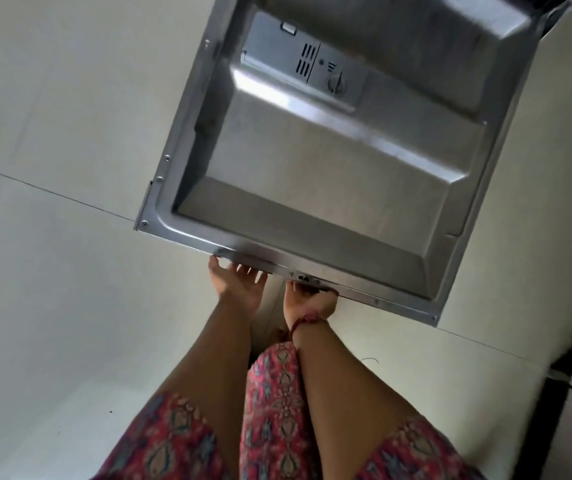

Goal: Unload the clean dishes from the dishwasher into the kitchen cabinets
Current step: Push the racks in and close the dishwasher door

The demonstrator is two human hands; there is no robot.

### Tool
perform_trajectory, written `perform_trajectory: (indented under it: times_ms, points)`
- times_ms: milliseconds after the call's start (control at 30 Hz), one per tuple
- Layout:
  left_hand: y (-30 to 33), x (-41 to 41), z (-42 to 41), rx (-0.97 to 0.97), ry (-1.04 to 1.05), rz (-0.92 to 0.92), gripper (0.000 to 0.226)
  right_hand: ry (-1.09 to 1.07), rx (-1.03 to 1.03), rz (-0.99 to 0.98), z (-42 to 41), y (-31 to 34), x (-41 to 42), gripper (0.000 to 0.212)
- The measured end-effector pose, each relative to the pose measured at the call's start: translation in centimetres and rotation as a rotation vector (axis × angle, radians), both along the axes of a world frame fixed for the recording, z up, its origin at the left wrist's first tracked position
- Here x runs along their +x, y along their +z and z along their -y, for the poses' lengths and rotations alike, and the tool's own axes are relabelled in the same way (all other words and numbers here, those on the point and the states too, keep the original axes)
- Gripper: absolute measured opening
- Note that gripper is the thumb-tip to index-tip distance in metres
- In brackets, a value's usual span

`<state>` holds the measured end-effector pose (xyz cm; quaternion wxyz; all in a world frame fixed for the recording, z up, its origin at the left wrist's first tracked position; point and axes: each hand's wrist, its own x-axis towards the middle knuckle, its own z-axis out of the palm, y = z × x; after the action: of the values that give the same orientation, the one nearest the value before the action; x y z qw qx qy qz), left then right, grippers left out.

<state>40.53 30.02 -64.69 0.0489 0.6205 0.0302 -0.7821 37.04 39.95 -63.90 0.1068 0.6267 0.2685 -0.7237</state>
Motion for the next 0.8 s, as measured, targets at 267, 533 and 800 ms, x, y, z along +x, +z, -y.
perform_trajectory:
  times_ms: [267, 533, 800]
  points:
    - [4.9, 0.7, 0.6, 0.026, 0.038, 0.015, 0.065, -0.014, 0.009, -0.059, -0.4, 5.5, 1.3, 0.042]
    - [22.7, -1.6, 0.6, -0.061, -0.027, 0.023, 0.066, 0.026, -0.044, -0.113, -0.6, 24.2, -0.8, 0.046]
    - [39.6, -7.6, 3.0, -0.329, -0.356, -0.025, 0.045, 0.189, -0.001, -0.244, 0.4, 39.2, -7.3, 0.038]
